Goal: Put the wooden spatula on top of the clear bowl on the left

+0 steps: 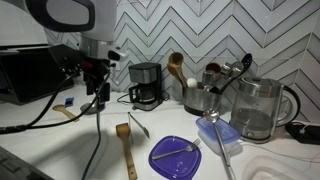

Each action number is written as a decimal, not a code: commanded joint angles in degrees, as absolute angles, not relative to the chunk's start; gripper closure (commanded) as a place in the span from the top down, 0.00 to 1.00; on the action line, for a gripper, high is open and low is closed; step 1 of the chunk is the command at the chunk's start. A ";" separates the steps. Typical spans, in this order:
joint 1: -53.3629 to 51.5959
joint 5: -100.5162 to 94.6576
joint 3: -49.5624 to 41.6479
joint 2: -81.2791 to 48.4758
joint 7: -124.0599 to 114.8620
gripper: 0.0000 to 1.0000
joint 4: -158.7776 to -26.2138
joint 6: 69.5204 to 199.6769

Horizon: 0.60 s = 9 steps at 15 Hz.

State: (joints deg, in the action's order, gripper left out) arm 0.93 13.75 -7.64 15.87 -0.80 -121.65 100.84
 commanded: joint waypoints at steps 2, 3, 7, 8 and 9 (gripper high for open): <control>2.07 13.99 -6.68 15.77 -0.56 1.00 -121.47 100.60; 2.07 13.98 -6.68 15.77 -0.56 1.00 -121.47 100.60; 2.07 13.98 -6.68 15.77 -0.56 1.00 -121.46 100.60; 2.07 13.98 -6.68 15.77 -0.56 1.00 -121.46 100.60; 1.85 13.07 -6.57 16.29 1.69 1.00 -122.05 100.69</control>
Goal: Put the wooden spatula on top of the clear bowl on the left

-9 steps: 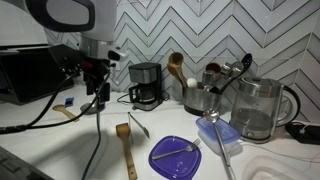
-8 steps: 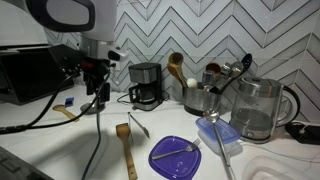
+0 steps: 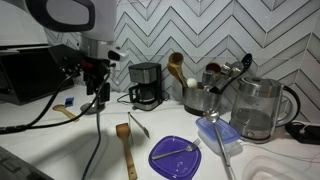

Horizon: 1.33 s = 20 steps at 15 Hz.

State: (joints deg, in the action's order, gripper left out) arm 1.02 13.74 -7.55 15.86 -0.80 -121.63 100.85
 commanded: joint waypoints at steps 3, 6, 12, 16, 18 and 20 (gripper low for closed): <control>1.40 10.05 -6.78 17.26 12.39 1.00 -123.62 100.81; 1.53 7.93 -7.82 17.93 22.59 1.00 -125.00 102.98; 1.22 3.08 -9.19 20.43 40.07 1.00 -132.56 113.27; 1.51 -0.97 -9.51 21.16 48.09 1.00 -138.18 120.83; 2.01 -2.87 -9.80 20.69 49.83 1.00 -140.04 124.55; 2.53 -4.16 -10.27 19.72 49.91 1.00 -141.44 129.69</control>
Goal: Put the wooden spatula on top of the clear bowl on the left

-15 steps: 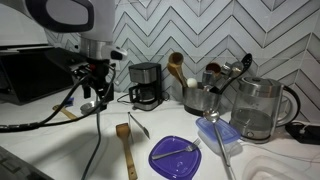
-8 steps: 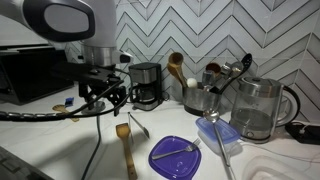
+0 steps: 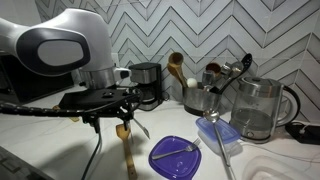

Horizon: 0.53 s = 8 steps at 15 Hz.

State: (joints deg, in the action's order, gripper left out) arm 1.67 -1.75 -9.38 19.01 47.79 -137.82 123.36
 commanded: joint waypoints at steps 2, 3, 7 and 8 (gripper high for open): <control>1.98 -2.91 -9.84 18.92 48.19 1.00 -139.53 127.31; 2.13 -3.09 -9.94 18.86 48.36 1.00 -139.95 128.05; 2.19 -3.18 -9.98 18.83 48.48 1.00 -140.02 128.35; 2.19 -3.18 -9.98 18.83 48.48 1.00 -140.03 128.36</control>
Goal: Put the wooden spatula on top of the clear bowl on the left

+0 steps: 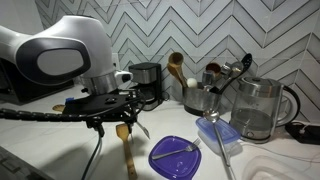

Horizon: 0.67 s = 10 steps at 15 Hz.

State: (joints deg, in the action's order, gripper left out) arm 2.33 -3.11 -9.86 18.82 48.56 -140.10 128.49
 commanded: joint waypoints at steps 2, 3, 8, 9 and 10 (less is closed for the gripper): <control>1.93 -3.45 -9.98 17.81 49.43 1.00 -140.01 129.55; 1.72 -3.76 -10.00 16.78 50.45 1.00 -139.49 128.40; 1.91 -5.28 -9.47 12.50 54.38 1.00 -138.98 130.24; 2.01 -5.37 -9.41 11.52 54.78 1.00 -138.69 130.81; 2.02 -5.20 -9.46 10.64 55.68 1.00 -138.24 130.83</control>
